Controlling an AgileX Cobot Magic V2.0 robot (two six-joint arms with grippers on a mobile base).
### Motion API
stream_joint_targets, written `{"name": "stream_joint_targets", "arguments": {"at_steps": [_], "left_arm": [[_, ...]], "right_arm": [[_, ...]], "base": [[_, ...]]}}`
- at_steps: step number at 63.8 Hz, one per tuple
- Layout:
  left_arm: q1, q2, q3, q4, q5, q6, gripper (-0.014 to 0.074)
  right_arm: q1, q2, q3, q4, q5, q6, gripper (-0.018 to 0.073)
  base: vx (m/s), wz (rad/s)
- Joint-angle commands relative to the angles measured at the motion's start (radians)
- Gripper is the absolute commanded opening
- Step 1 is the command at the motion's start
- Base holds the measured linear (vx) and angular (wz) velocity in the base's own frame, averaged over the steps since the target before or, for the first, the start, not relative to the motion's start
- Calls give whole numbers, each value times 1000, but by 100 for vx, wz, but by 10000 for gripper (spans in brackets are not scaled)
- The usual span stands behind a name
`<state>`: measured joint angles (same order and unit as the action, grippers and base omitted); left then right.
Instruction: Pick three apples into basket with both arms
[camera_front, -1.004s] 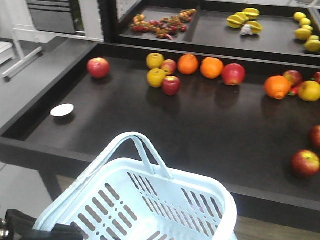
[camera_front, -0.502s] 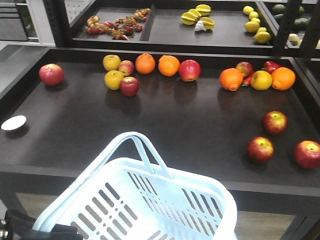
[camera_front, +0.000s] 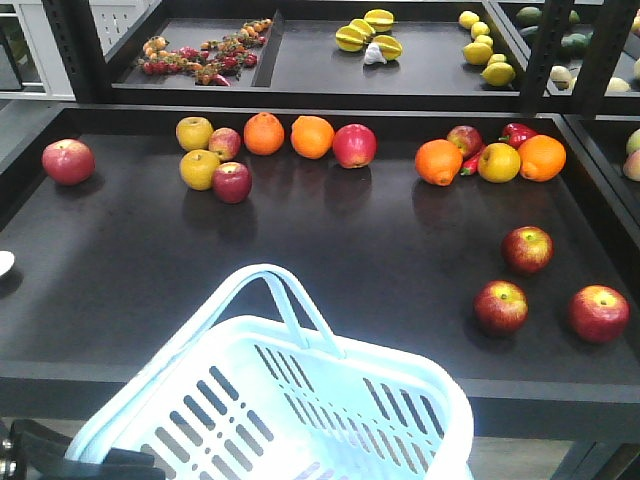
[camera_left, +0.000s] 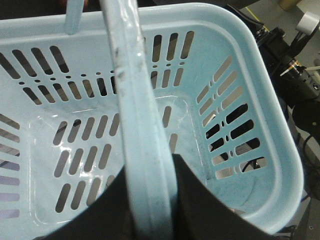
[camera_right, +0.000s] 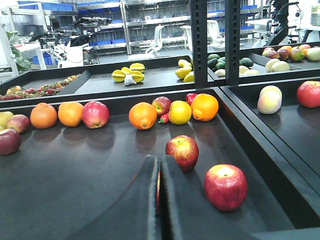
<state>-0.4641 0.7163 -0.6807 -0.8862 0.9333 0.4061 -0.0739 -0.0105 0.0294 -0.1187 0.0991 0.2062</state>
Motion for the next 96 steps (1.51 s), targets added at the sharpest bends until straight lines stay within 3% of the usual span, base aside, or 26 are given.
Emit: {"name": "stream_joint_targets", "arguments": {"at_steps": [1, 96], "left_arm": [[-7, -1, -27, -73, -47, 2, -7], [-7, -1, -27, -73, -47, 2, -7]], "right_arm": [[-6, -11, 14, -4, -74, -7, -4], [-6, -11, 14, -4, -74, -7, -4]], "base": [[6, -5], [9, -4]]}}
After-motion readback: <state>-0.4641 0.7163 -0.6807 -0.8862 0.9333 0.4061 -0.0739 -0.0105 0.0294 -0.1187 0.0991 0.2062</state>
